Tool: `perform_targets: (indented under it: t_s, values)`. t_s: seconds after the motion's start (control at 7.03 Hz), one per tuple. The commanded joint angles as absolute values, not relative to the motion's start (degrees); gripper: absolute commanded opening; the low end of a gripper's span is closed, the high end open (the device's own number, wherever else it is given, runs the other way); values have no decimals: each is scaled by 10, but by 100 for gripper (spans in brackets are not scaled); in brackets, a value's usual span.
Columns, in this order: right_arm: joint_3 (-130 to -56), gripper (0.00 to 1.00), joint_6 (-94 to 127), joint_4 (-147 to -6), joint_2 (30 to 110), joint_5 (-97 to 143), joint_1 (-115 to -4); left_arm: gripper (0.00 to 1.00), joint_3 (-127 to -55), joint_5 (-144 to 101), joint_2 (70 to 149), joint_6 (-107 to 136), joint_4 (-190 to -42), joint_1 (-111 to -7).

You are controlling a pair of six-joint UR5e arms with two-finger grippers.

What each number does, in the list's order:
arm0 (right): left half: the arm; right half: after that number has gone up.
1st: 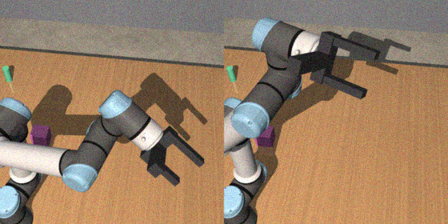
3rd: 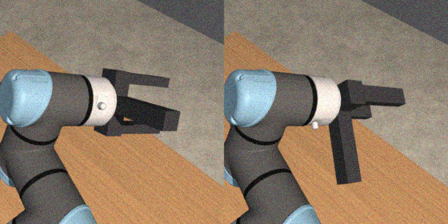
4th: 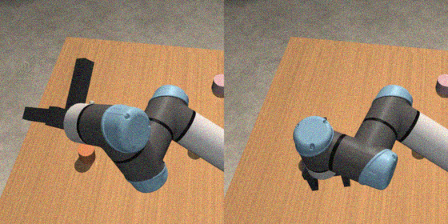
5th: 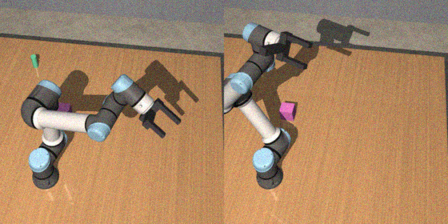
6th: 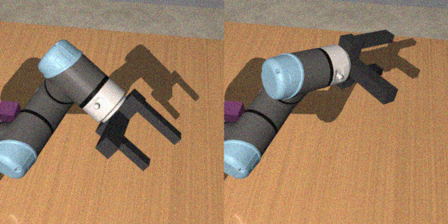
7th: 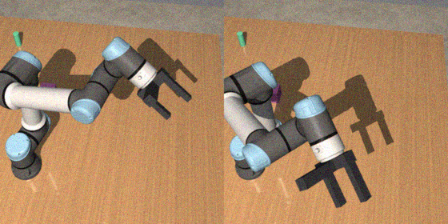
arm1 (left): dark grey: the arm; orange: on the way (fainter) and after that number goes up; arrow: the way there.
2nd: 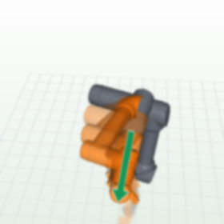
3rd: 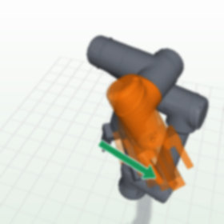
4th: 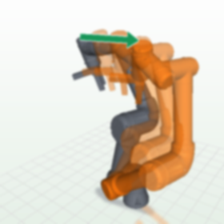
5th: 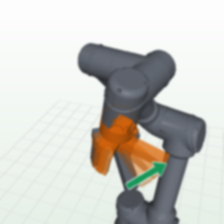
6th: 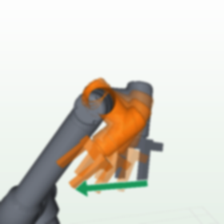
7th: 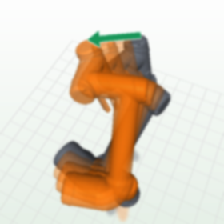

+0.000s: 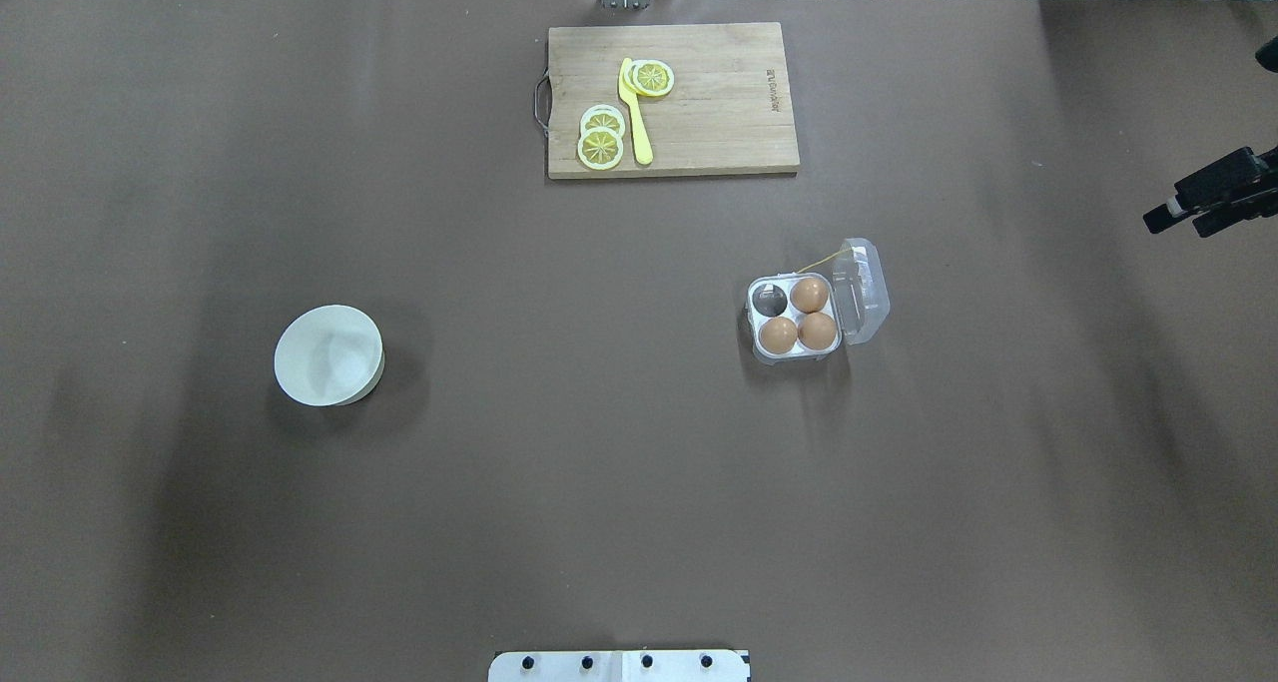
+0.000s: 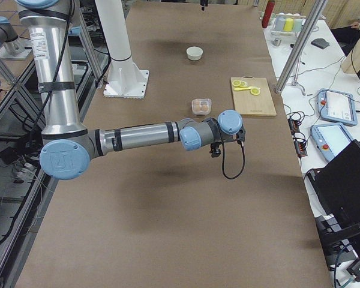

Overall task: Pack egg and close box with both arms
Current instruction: 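Move the right gripper toward the open lid of the egg box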

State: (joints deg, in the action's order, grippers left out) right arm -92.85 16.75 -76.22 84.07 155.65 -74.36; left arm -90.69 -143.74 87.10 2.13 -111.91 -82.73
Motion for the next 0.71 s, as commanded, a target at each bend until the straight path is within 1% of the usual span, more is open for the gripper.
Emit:
perform_targets:
  t_s: [0.0,0.14,0.43,0.57]
  values:
    - [-928,98,172,-751,838,1559,-726,97,-914,-1456,875,25,-1116,-838]
    - [-929,97,175,-750,834,1559,-722,98,-914,-1455,876,25,-1116,-839]
    - [-911,74,188,-751,798,1560,-701,98,-923,-1456,876,25,-1108,-843]
    - [-887,71,188,-751,768,1560,-690,98,-943,-1456,876,25,-1087,-847]
